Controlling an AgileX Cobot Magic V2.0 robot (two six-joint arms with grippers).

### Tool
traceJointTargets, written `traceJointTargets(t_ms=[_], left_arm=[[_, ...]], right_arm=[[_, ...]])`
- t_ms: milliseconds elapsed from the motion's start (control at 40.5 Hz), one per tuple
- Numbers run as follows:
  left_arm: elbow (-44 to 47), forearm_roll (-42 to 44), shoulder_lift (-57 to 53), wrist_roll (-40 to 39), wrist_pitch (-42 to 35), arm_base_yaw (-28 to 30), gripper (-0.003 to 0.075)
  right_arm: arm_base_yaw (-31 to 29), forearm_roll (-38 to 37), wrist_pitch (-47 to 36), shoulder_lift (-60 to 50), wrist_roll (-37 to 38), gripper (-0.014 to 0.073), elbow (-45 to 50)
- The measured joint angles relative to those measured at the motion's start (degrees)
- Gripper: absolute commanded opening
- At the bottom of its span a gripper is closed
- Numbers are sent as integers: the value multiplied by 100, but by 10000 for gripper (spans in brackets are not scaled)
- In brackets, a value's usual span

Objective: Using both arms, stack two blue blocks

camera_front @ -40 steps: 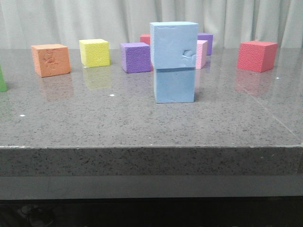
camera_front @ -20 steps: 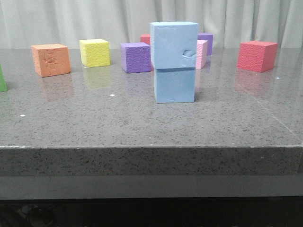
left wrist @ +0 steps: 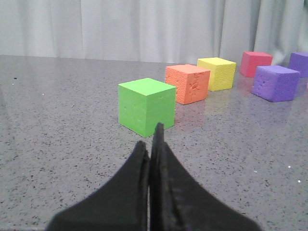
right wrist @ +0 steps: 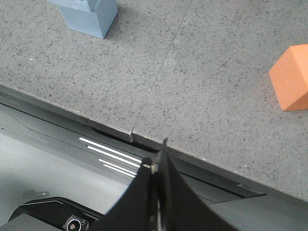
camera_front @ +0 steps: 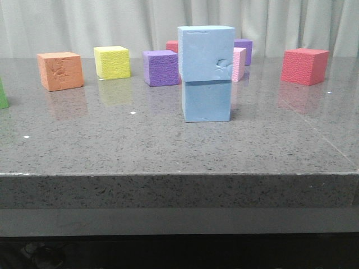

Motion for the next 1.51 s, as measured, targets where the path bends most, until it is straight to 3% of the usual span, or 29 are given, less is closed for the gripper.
traceJointTargets(t_ms=[296,395,543,741,988,1136,1506], left_arm=[[0,0,0,3,0,0,-18],[0,0,0,3,0,0,-18],[0,0,0,3,0,0,-18],[0,0,0,3,0,0,-18],[0,0,0,3,0,0,-18],[0,0,0,3,0,0,-18],[0,0,0,3,0,0,-18]], right_arm=[[0,0,0,-12,0,-69,12],[-249,11,-146,-181,0,-69,182],[-949,96,-1275,-881,0,-69,1058],[-1900,133,-3631,-2308,0,-69,3034],[-2316,146,-5675,-3413,0,-69,4960],[-2339,207,-6240,-3514,0,-69,5259],[-2361,207,-6434,-3514,0,-69,5259]])
